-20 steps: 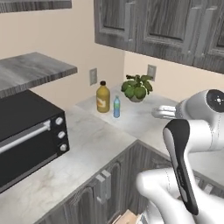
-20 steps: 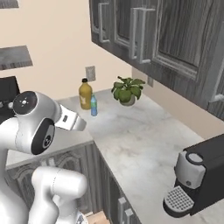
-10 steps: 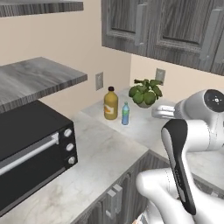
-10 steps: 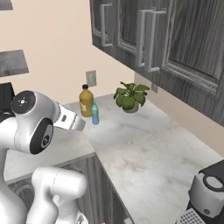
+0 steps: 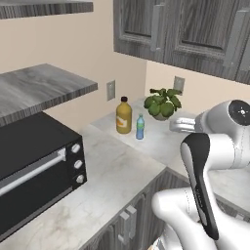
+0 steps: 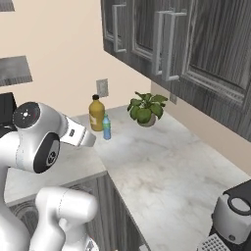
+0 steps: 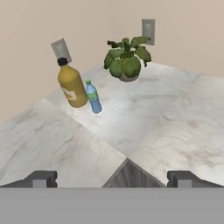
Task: Place the drinks on the dining counter in a tight cluster.
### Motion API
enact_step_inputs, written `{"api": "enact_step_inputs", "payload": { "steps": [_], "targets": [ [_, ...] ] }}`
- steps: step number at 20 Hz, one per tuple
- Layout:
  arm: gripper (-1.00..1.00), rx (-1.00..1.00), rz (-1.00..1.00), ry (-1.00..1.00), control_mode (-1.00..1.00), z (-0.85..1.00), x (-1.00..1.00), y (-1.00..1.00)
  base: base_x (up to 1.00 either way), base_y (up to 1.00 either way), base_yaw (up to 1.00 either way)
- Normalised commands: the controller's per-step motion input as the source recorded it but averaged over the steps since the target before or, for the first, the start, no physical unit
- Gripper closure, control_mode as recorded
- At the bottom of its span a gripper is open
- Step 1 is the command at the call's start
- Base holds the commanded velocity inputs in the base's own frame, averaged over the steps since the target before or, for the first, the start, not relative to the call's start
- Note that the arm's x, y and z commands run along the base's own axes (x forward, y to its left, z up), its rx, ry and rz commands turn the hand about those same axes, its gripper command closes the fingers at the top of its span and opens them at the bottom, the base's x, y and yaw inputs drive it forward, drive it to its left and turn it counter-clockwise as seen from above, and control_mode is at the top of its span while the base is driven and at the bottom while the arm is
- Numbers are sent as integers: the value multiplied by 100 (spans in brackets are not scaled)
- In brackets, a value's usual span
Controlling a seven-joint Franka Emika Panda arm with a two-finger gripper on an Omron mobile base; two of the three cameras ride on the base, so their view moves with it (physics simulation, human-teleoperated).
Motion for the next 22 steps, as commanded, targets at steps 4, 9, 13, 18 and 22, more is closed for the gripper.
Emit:
{"api": "enact_step_inputs", "payload": {
  "steps": [4,9,13,18,22],
  "targets": [
    [-100,0,0,0,100,0,0,0,3,0,0],
    [-100,-4,7,9,-100,6,57,0,0,0,0],
    [-100,-11,12,21,-100,13,77,2,0,0,0],
    [-100,-12,12,21,-100,1,71,1,0,0,0],
    [-100,0,21,0,-100,-72,94,8,0,0,0]
  ]
}}
